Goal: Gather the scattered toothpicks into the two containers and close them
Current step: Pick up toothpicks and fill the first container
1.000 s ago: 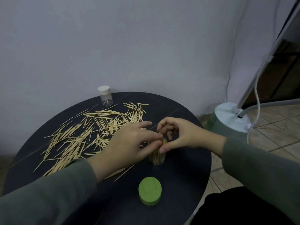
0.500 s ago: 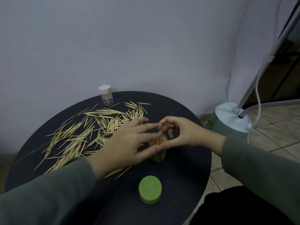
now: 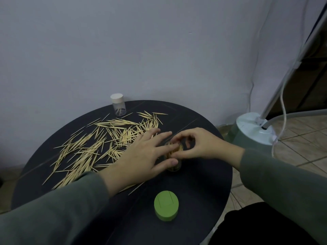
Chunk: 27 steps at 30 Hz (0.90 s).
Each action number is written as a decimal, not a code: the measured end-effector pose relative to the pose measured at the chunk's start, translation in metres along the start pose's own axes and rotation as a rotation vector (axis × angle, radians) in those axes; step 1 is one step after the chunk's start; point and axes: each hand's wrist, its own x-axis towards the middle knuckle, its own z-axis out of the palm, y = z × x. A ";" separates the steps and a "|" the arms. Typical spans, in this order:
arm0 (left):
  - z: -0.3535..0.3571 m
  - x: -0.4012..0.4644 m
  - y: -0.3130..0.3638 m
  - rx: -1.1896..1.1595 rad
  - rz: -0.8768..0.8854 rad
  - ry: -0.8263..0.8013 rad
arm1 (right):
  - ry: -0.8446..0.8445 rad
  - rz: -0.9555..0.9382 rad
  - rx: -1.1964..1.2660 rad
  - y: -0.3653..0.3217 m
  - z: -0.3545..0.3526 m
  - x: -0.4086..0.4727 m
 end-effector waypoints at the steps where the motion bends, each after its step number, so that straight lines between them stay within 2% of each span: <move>1: 0.001 0.000 0.000 -0.011 -0.026 -0.017 | 0.018 0.009 -0.008 0.000 0.001 0.001; 9: -0.001 0.000 0.002 -0.052 -0.088 -0.099 | 0.048 0.045 -0.130 -0.006 0.002 0.004; 14: -0.025 -0.003 -0.004 -0.112 -0.131 -0.042 | 0.195 -0.054 -0.228 -0.018 0.001 0.003; 18: -0.045 -0.022 -0.021 -0.068 -0.235 -0.097 | 0.285 -0.207 -0.509 -0.050 0.015 0.008; 23: -0.066 -0.064 -0.044 -0.197 -0.407 -0.320 | -0.006 -0.345 -0.729 -0.087 0.045 0.017; 27: -0.065 -0.092 -0.057 -0.303 -0.527 -0.480 | -0.105 -0.394 -0.796 -0.089 0.074 0.027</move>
